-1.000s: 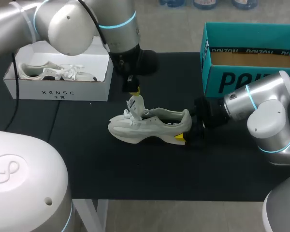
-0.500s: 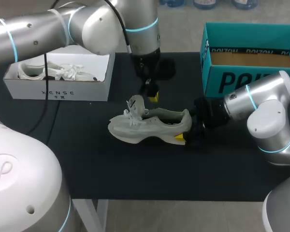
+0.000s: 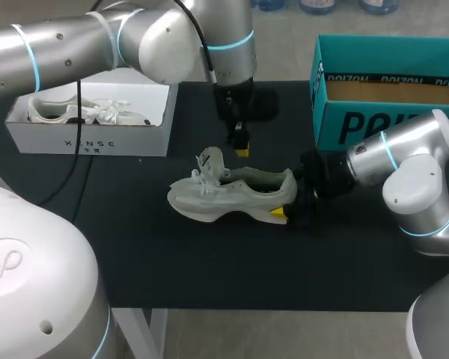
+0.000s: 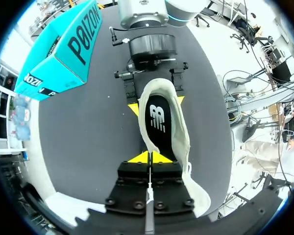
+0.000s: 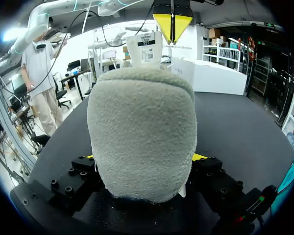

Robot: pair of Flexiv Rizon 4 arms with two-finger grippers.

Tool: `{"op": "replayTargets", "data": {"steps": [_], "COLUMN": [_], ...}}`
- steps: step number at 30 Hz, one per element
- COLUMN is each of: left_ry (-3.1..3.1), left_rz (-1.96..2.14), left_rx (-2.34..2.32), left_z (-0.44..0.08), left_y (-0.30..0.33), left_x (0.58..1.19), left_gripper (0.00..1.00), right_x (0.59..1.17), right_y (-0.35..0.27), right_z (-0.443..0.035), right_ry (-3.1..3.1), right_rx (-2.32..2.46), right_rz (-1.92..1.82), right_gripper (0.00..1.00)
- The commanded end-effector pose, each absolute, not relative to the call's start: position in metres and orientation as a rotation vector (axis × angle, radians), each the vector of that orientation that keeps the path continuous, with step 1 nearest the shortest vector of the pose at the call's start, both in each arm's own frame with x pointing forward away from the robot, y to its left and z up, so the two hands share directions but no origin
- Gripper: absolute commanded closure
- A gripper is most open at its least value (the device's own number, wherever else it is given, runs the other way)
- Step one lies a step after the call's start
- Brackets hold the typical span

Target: Take the shoe out of the shoebox, open the shoe tongue, remove and reinsert the insole, then place the shoe into the shoebox

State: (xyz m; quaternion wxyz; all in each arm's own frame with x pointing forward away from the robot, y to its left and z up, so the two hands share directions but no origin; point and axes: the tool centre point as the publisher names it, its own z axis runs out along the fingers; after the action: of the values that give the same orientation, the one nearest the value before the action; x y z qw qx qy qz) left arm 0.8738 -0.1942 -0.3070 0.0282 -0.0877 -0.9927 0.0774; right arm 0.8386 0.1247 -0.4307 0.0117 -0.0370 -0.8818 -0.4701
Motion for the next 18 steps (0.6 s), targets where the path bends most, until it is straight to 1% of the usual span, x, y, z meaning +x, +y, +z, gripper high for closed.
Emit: {"op": "replayTargets", "data": {"steps": [1,18], "left_ry": [-3.096,-3.005], "left_rz": [0.296,0.421], "left_rx": [-0.263,-0.451], "left_z": [-0.315,-0.352], "left_y": [-0.197,-0.242], "left_x": [0.865,0.861], "left_gripper": [1.0,1.0], "right_x": [0.839,0.839], "right_y": [0.125,0.125], "right_z": [-0.436,-0.436], "right_ry": [-2.751,-2.751], "right_rx": [-0.117,-0.117], "right_rz": [-1.464,-1.464], "right_gripper": [1.0,1.0]}}
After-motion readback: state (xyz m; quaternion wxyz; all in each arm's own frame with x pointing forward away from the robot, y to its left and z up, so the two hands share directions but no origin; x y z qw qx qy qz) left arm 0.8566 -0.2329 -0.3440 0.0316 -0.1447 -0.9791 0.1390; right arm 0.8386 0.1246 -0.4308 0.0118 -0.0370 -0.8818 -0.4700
